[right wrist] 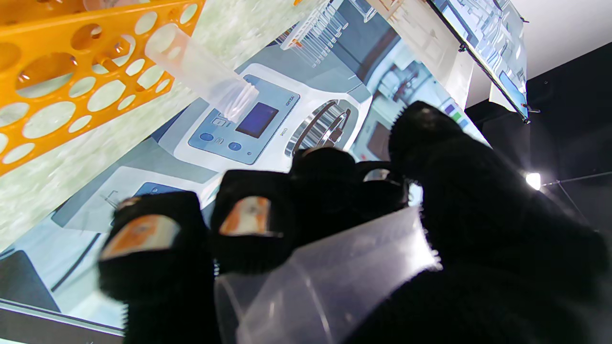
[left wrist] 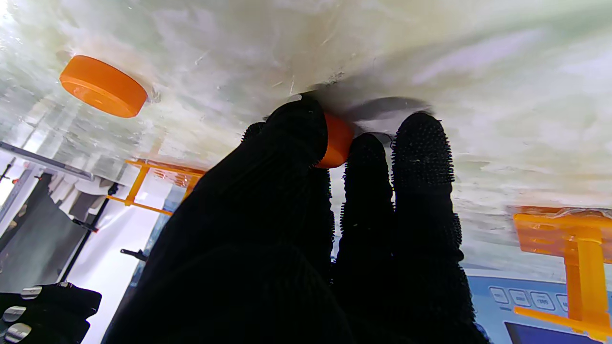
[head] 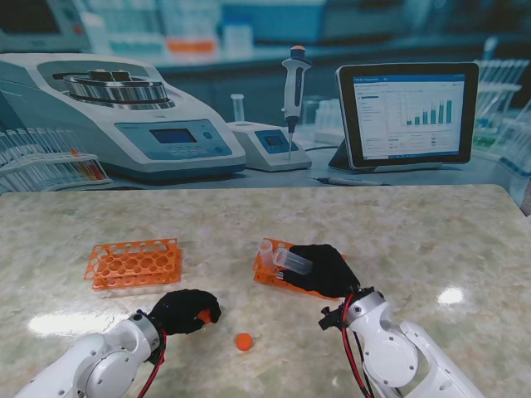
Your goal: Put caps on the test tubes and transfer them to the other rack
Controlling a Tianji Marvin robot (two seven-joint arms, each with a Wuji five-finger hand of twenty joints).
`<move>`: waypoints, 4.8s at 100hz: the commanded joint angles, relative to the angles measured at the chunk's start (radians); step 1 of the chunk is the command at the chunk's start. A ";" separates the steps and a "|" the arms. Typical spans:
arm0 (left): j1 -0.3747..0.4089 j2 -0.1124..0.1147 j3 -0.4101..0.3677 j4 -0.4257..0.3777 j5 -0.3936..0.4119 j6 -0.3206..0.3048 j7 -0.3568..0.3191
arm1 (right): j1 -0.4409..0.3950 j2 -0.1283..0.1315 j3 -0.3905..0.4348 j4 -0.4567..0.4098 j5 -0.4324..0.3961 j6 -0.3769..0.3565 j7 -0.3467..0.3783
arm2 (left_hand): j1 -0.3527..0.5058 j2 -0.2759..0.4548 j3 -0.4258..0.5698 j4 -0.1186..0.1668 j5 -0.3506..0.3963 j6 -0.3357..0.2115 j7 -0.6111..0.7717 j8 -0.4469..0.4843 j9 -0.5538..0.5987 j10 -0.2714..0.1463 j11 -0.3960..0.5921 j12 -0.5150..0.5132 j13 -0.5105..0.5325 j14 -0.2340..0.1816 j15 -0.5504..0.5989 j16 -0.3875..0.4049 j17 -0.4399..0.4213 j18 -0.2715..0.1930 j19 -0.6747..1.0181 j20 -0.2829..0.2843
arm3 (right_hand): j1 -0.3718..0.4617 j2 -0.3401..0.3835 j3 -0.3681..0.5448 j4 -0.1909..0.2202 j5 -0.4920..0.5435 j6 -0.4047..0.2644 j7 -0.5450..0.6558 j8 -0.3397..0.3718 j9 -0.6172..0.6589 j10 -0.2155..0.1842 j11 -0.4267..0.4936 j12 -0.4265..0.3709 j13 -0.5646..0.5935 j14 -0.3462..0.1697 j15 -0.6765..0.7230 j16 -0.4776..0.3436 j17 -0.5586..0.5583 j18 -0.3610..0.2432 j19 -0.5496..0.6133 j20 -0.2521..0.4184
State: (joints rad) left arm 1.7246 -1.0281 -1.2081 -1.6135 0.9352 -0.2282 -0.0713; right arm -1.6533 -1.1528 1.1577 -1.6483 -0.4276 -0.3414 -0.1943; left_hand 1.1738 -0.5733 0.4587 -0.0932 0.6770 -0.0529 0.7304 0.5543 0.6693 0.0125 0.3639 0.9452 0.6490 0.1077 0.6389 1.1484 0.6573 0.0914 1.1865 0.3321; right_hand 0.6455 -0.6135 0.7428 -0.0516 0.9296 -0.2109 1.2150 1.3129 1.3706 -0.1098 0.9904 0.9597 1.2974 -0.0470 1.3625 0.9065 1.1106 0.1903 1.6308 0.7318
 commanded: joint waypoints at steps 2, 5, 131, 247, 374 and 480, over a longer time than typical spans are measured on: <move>0.020 -0.003 0.020 0.058 0.002 0.004 -0.012 | -0.007 -0.003 -0.003 -0.006 0.004 0.001 0.001 | 0.117 -0.013 0.095 0.003 0.031 0.017 0.026 0.006 0.080 0.032 0.016 -0.028 0.060 0.047 -0.062 -0.093 -0.019 0.019 -0.099 -0.086 | 0.014 0.006 -0.011 -0.015 0.004 -0.043 0.008 0.030 -0.006 -0.003 0.013 -0.005 0.020 -0.013 0.015 0.000 0.013 0.019 0.006 -0.011; 0.017 -0.004 0.022 0.061 0.000 0.003 -0.005 | -0.007 -0.003 -0.003 -0.006 0.004 0.001 0.001 | 0.117 -0.014 0.101 0.000 0.031 0.021 0.024 0.004 0.078 0.034 0.017 -0.031 0.060 0.048 -0.066 -0.091 -0.022 0.021 -0.103 -0.086 | 0.014 0.007 -0.011 -0.015 0.004 -0.043 0.008 0.030 -0.006 -0.003 0.013 -0.005 0.020 -0.013 0.015 0.000 0.013 0.019 0.006 -0.011; -0.033 -0.021 0.030 0.022 -0.067 -0.038 0.035 | 0.003 -0.004 -0.011 0.001 0.022 0.006 0.007 | 0.117 0.000 0.138 -0.018 0.045 0.040 -0.001 -0.019 0.066 0.048 0.017 -0.054 0.073 0.066 -0.141 -0.031 -0.028 0.042 -0.138 -0.060 | 0.013 0.010 -0.017 -0.018 0.004 -0.048 0.004 0.035 -0.006 -0.004 0.015 -0.009 0.020 -0.014 0.013 -0.001 0.013 0.018 0.004 -0.012; -0.045 -0.046 0.027 -0.074 -0.197 -0.035 0.060 | 0.010 -0.005 -0.016 0.008 0.029 0.007 0.012 | 0.117 0.009 0.145 -0.020 0.042 0.048 -0.003 -0.018 0.062 0.052 0.013 -0.047 0.079 0.073 -0.177 0.017 -0.034 0.042 -0.143 -0.047 | 0.013 0.010 -0.017 -0.018 0.005 -0.048 0.003 0.036 -0.006 -0.002 0.015 -0.011 0.020 -0.014 0.012 -0.001 0.013 0.018 0.003 -0.012; -0.101 -0.086 0.033 -0.090 -0.480 -0.064 0.090 | 0.027 -0.005 -0.027 0.023 0.044 0.019 0.022 | 0.117 0.023 0.155 -0.024 0.037 0.058 -0.014 -0.018 0.053 0.058 0.007 -0.045 0.078 0.081 -0.206 0.046 -0.042 0.050 -0.157 -0.032 | 0.013 0.009 -0.017 -0.018 0.005 -0.048 0.003 0.036 -0.006 -0.002 0.015 -0.012 0.020 -0.014 0.012 -0.001 0.012 0.018 0.002 -0.012; -0.126 -0.092 0.030 -0.162 -0.575 -0.114 0.076 | 0.047 -0.005 -0.037 0.041 0.056 0.034 0.037 | 0.117 0.031 0.153 -0.025 0.036 0.060 -0.021 -0.019 0.049 0.060 0.004 -0.045 0.080 0.081 -0.221 0.059 -0.044 0.051 -0.163 -0.024 | 0.014 0.008 -0.016 -0.018 0.006 -0.049 0.002 0.035 -0.005 -0.002 0.015 -0.012 0.020 -0.015 0.011 -0.002 0.012 0.018 0.001 -0.012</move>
State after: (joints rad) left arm 1.6019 -1.1202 -1.1779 -1.7597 0.3637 -0.3377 0.0101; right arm -1.6013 -1.1538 1.1237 -1.6085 -0.3750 -0.3120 -0.1601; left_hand 1.1947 -0.5729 0.5507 -0.1037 0.6988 -0.0016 0.7204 0.5415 0.6709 0.0569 0.3282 0.8870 0.7089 0.1745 0.4333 1.1872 0.6205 0.1475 1.0467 0.3112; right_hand 0.6456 -0.6132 0.7396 -0.0516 0.9300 -0.2186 1.2138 1.3256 1.3699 -0.1094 0.9904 0.9521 1.2973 -0.0463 1.3619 0.9055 1.1103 0.1904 1.6205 0.7317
